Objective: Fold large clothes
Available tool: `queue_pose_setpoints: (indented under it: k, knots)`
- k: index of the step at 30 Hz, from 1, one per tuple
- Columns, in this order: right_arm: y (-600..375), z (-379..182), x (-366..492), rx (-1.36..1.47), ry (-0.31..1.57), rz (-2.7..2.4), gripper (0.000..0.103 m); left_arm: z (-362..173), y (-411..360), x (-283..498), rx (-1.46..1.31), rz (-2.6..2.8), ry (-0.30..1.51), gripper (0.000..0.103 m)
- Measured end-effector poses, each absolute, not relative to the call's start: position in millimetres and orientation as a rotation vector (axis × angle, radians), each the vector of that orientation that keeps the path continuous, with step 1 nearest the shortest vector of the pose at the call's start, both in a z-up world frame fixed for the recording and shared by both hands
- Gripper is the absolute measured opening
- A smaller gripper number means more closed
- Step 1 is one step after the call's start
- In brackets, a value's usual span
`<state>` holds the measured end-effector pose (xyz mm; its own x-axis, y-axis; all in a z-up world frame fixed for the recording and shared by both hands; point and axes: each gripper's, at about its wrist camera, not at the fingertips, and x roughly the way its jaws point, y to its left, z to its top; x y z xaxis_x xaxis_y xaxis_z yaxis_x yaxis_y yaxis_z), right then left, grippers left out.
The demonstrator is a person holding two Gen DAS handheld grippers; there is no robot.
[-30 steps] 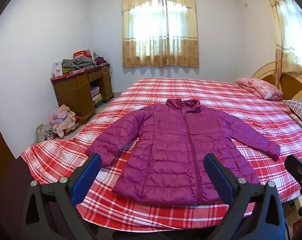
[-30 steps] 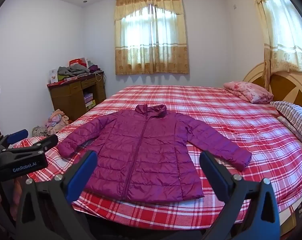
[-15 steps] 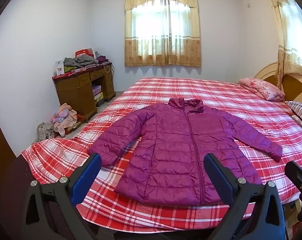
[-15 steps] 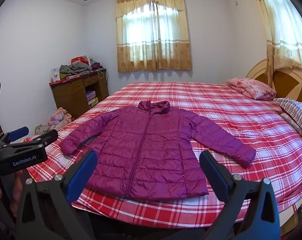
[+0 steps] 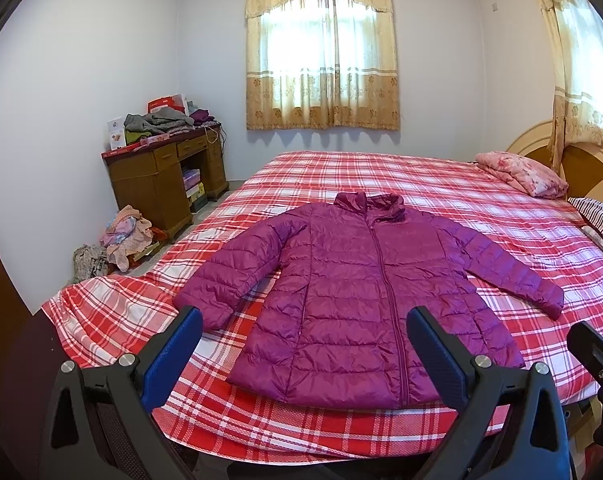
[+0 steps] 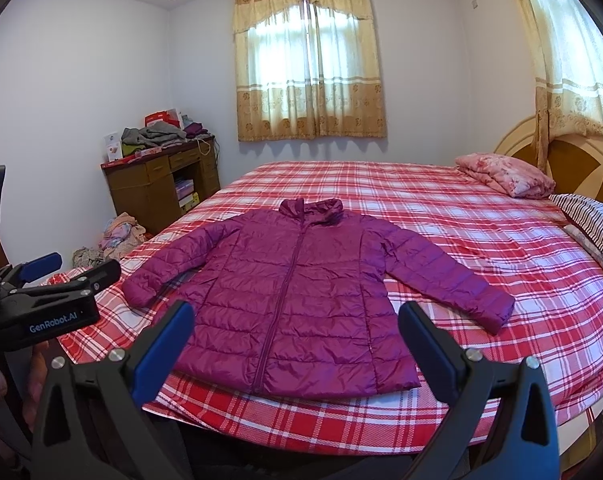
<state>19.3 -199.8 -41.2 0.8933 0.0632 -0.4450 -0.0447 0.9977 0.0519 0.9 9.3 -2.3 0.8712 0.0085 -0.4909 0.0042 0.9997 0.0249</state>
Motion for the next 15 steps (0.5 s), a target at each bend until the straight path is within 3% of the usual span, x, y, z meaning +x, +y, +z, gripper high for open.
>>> queue_pose_setpoints:
  k: [15]
  knots:
    - [-198.1,-42.5,19.6,0.039,0.469,0.064,0.103,-5.8,6.2,4.1,0.028,0.008,0.517,0.102]
